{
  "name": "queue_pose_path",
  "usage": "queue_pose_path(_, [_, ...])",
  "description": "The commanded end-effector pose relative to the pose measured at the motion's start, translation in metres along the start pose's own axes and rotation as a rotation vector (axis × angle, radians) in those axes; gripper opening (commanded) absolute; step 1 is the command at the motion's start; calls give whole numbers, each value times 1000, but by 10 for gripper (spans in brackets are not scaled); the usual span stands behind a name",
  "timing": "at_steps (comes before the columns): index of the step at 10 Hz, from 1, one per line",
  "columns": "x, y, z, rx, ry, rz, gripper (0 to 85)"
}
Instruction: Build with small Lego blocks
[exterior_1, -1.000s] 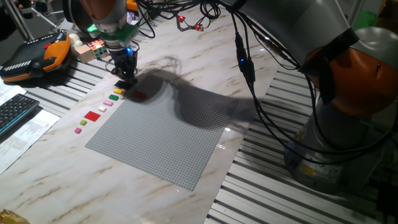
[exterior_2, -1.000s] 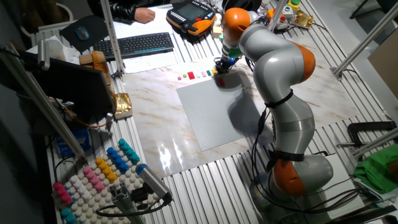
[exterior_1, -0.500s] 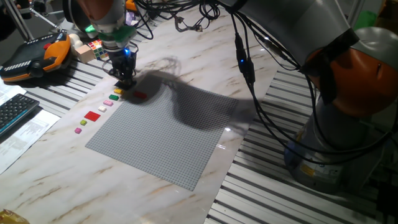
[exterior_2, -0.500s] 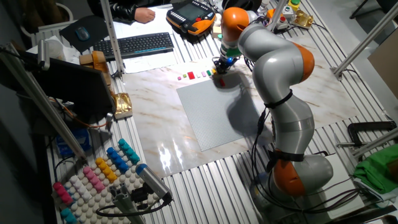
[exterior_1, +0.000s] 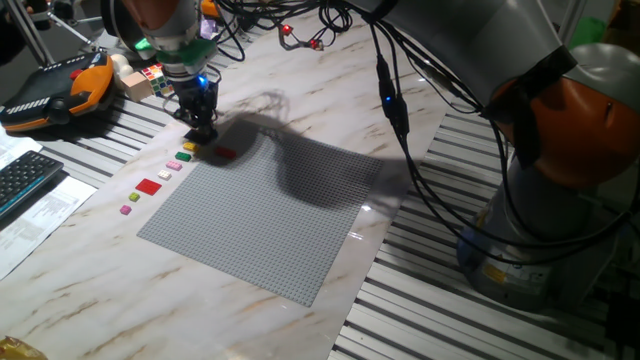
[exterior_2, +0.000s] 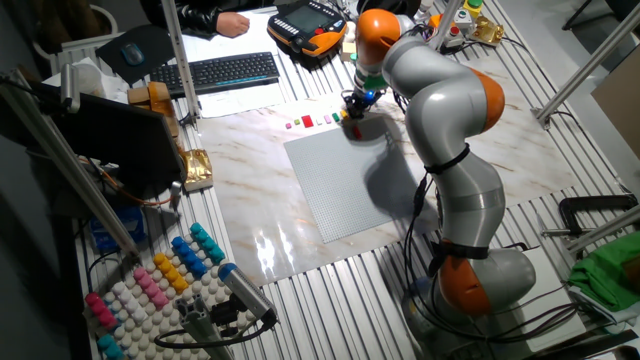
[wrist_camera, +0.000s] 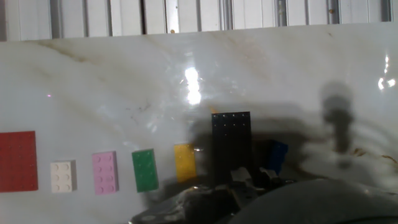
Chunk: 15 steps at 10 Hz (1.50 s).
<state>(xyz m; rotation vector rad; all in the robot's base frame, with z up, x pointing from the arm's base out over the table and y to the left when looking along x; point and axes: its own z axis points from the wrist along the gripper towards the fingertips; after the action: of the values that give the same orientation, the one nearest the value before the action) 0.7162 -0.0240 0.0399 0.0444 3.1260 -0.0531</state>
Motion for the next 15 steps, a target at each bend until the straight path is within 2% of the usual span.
queue_pose_path(1, [0,1,1,-2,0,3,177])
queue_pose_path(6, [0,5,6,-13,-7,9,173])
queue_pose_path(11, [-1,19,5,-21,-11,39,173])
queue_pose_path(14, [-1,19,0,-23,17,38,187])
queue_pose_path(15, [-2,17,-4,-19,24,38,217])
